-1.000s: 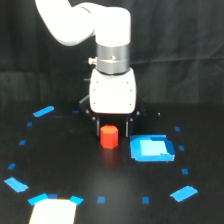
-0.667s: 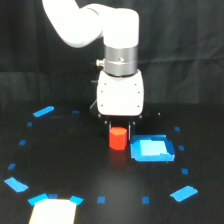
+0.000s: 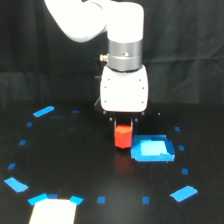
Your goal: Pick up the red object from the table
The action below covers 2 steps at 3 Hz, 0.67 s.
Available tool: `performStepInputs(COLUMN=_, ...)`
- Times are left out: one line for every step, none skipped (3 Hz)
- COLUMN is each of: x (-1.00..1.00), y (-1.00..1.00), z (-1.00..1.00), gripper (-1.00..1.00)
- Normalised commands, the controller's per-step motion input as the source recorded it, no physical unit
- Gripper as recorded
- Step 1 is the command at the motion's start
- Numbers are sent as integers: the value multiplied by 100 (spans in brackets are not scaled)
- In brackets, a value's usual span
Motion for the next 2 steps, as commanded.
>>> performStepInputs(x=32, y=-46, z=100, gripper=-22)
performStepInputs(x=40, y=-71, z=79, gripper=-100)
